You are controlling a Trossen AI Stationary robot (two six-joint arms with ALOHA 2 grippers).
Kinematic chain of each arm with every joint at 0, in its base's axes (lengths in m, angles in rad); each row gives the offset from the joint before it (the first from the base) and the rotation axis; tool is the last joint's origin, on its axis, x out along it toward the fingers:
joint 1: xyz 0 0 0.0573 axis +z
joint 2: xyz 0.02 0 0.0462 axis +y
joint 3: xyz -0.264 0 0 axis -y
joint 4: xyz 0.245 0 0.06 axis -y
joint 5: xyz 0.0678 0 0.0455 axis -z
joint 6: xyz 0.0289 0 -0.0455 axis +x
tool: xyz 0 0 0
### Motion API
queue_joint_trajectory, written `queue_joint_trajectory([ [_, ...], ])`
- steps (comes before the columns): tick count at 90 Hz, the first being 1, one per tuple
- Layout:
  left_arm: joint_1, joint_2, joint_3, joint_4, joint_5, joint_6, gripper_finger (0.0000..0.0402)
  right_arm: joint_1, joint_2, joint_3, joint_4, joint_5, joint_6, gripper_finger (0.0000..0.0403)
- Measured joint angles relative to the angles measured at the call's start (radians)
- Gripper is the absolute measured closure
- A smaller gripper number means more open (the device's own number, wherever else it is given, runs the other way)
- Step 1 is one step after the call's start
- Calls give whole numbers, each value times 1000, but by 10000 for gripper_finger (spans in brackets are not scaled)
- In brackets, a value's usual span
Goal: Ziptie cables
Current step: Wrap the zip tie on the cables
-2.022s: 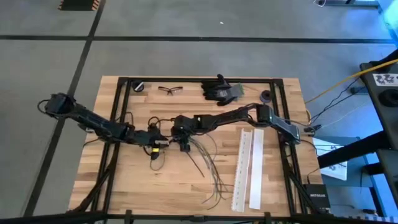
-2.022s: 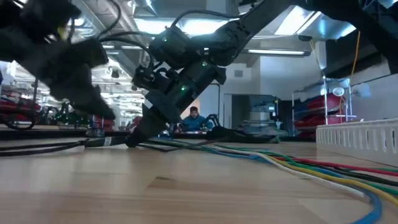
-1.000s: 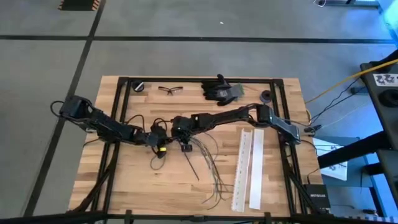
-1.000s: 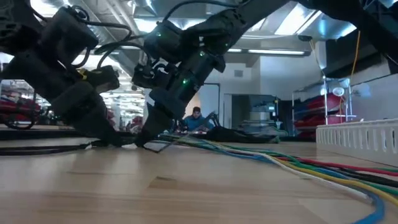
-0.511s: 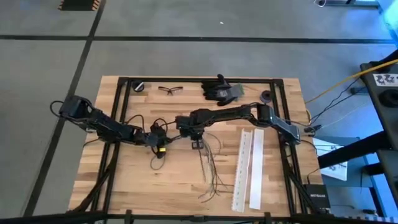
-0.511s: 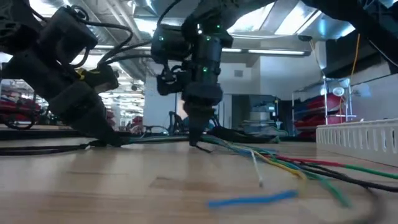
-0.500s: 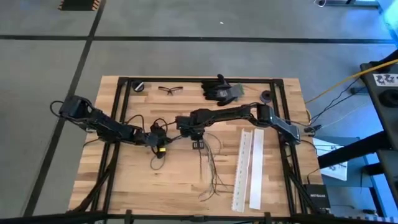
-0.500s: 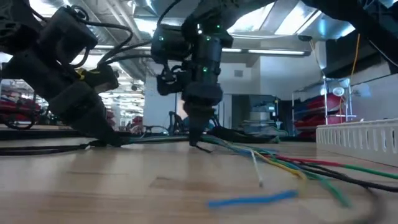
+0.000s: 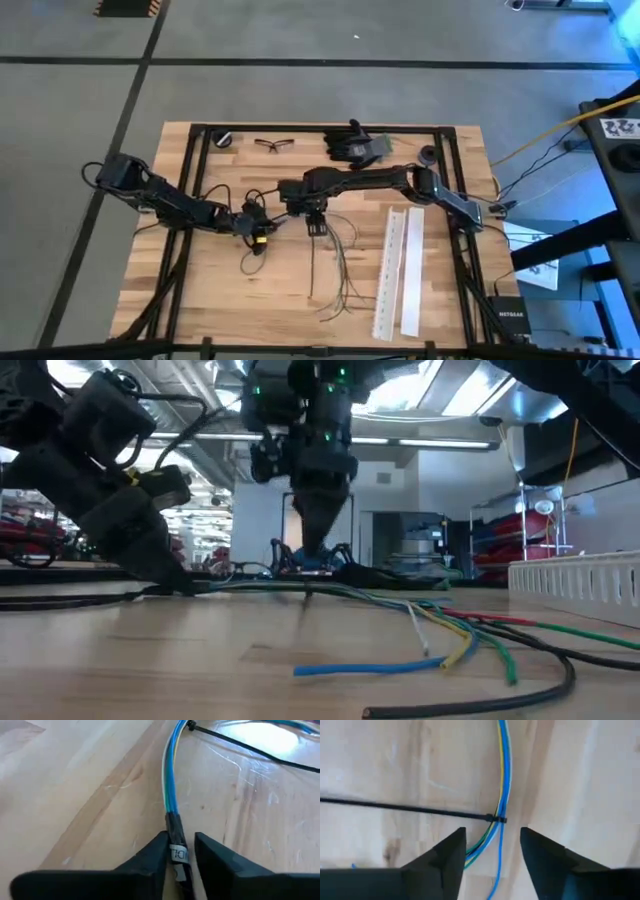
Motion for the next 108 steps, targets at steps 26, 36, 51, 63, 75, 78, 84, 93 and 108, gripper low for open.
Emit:
queue_joint_trajectory([
  [26,-21,-259,135,-356,100,158,244,0,-1,-29,60,-72,-93,204],
  [36,-56,-351,209,-643,99,106,245,1,0,-121,243,-83,-95,213],
  [51,-150,-423,244,-852,168,-99,254,23,0,-220,602,-111,-61,219],
  [63,-253,-418,238,-813,198,-241,260,56,0,-272,836,-139,-58,219],
  [75,-317,-365,209,-658,170,-266,266,88,0,-333,950,-140,-60,219],
  [78,-323,-345,207,-629,159,-260,267,92,1,-338,950,-138,-62,219],
  [84,-326,-301,206,-581,129,-240,268,100,1,-344,941,-107,-65,219],
  [93,-319,-217,205,-531,119,-208,269,109,1,-346,874,-77,-64,220],
  [108,-319,-107,205,-485,127,-162,269,119,0,-346,775,-69,-64,220],
])
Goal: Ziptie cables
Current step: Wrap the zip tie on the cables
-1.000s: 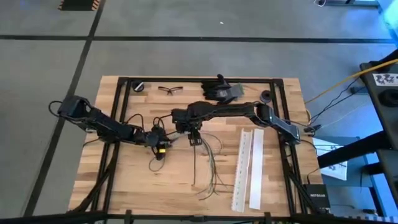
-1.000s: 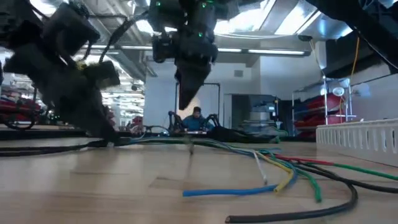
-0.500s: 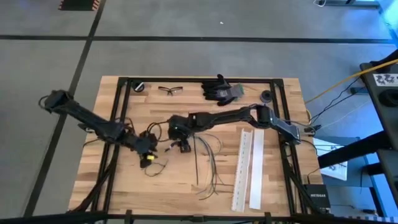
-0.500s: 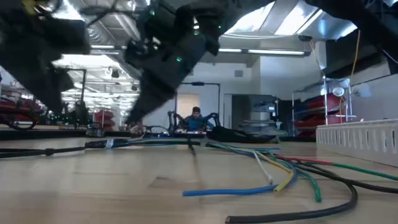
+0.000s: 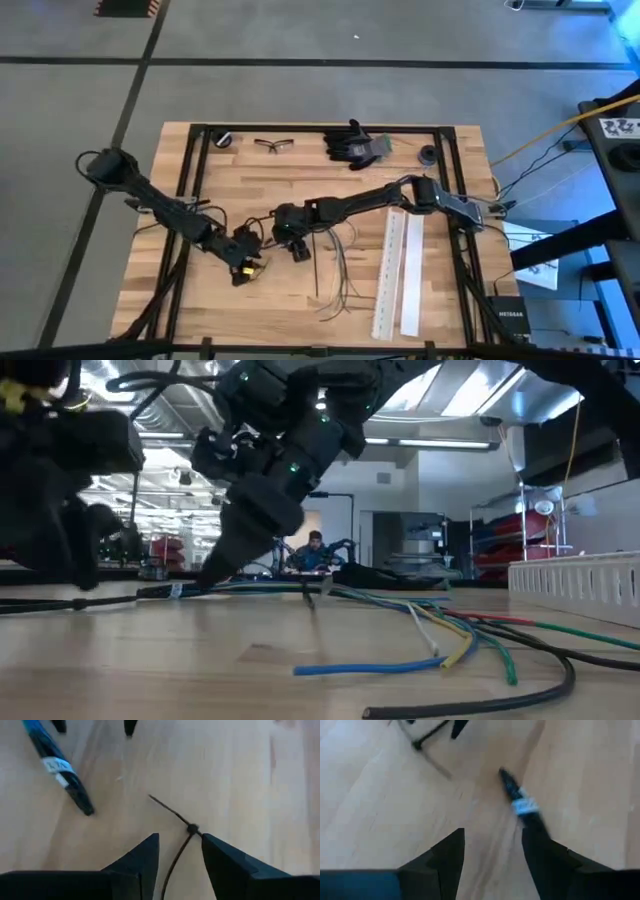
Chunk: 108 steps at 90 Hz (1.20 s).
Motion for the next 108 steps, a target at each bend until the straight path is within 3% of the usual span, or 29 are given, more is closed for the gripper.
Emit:
queue_joint_trajectory([
  [23,-5,93,3,77,-27,110,285,1,0,0,-1,34,20,220],
  [44,1,101,3,72,-64,132,392,0,0,0,20,65,32,220],
  [66,-2,25,38,-10,-125,128,401,0,-43,0,-31,112,6,220],
  [79,-17,-87,73,-171,-257,132,401,-8,-97,2,-50,103,-45,220],
  [94,-39,-199,80,-290,-421,138,401,-40,-109,2,-12,-59,-66,220],
  [108,-66,-232,80,-305,-630,184,401,-77,-78,2,43,-186,-16,220],
])
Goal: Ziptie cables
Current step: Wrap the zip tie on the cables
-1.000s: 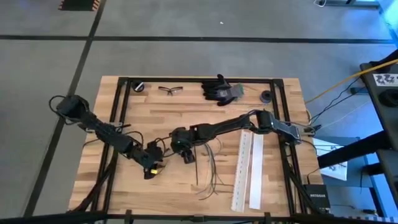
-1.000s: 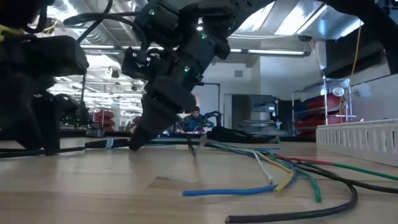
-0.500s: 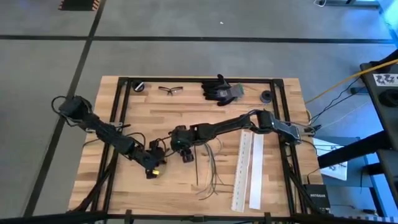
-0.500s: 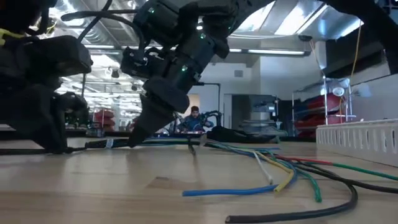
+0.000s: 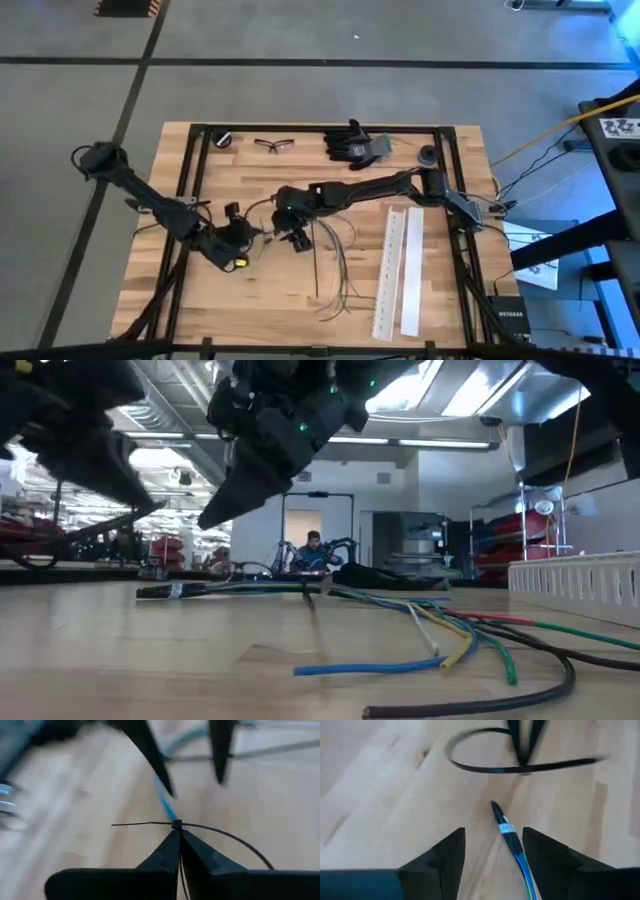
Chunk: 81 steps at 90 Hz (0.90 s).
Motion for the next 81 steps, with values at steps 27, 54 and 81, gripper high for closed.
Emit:
queue_joint_trajectory([
  [27,-8,3,-24,9,-85,2,401,-10,88,-1,54,0,14,220],
  [54,-8,4,-25,16,-97,-3,401,-10,150,1,125,61,-32,245],
  [81,-8,5,-24,57,-105,26,401,-12,126,0,34,-3,12,388],
])
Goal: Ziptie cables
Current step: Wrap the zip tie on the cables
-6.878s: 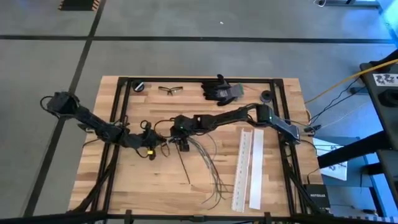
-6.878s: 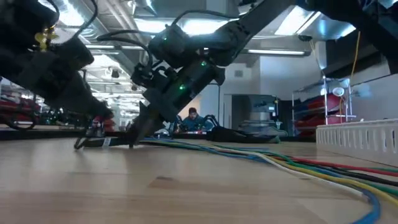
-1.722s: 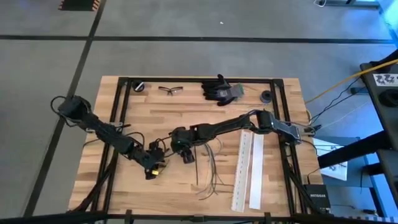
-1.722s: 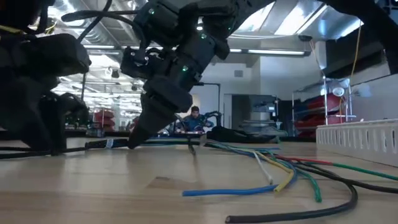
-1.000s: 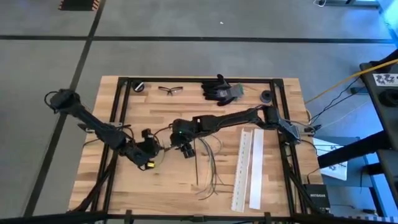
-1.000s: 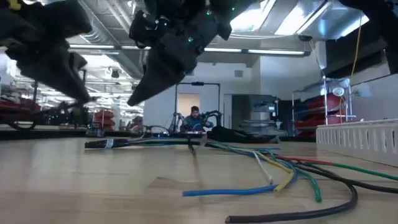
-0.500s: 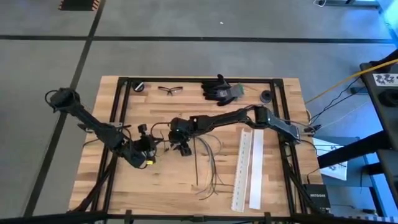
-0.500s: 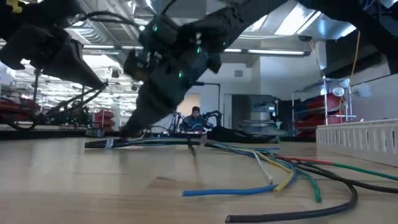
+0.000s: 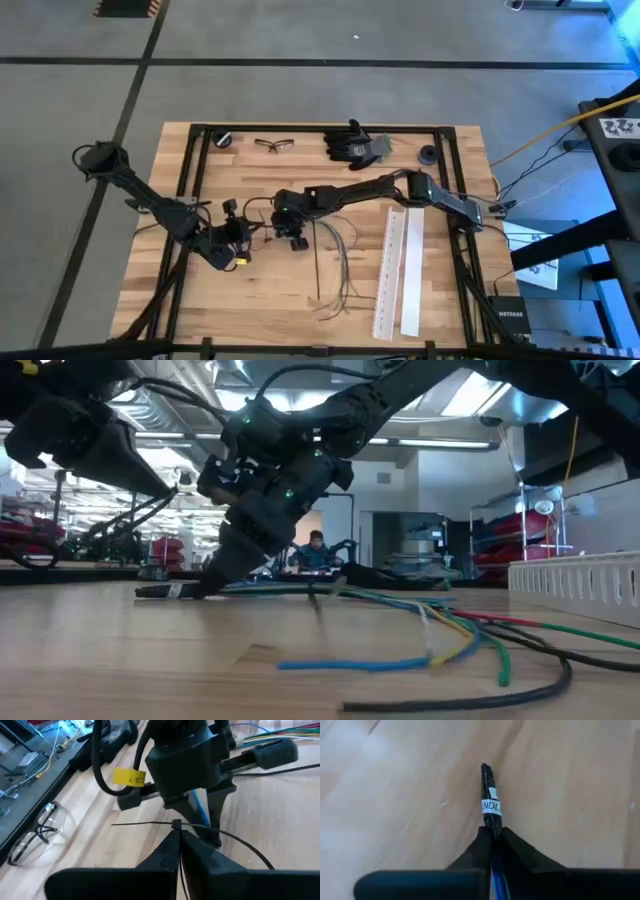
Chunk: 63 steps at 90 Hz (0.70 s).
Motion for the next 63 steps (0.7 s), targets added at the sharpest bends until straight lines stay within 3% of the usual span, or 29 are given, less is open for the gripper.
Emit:
queue_joint_trajectory([
  [12,-2,28,0,7,-29,-8,401,-7,-43,-86,69,-21,9,398],
  [36,-5,132,0,155,-85,45,401,-30,-152,-390,561,-29,203,401],
  [51,30,204,1,308,-91,140,401,-9,-149,-440,800,-37,264,401],
  [63,66,240,1,406,-101,213,401,18,-149,-436,809,-44,235,401],
])
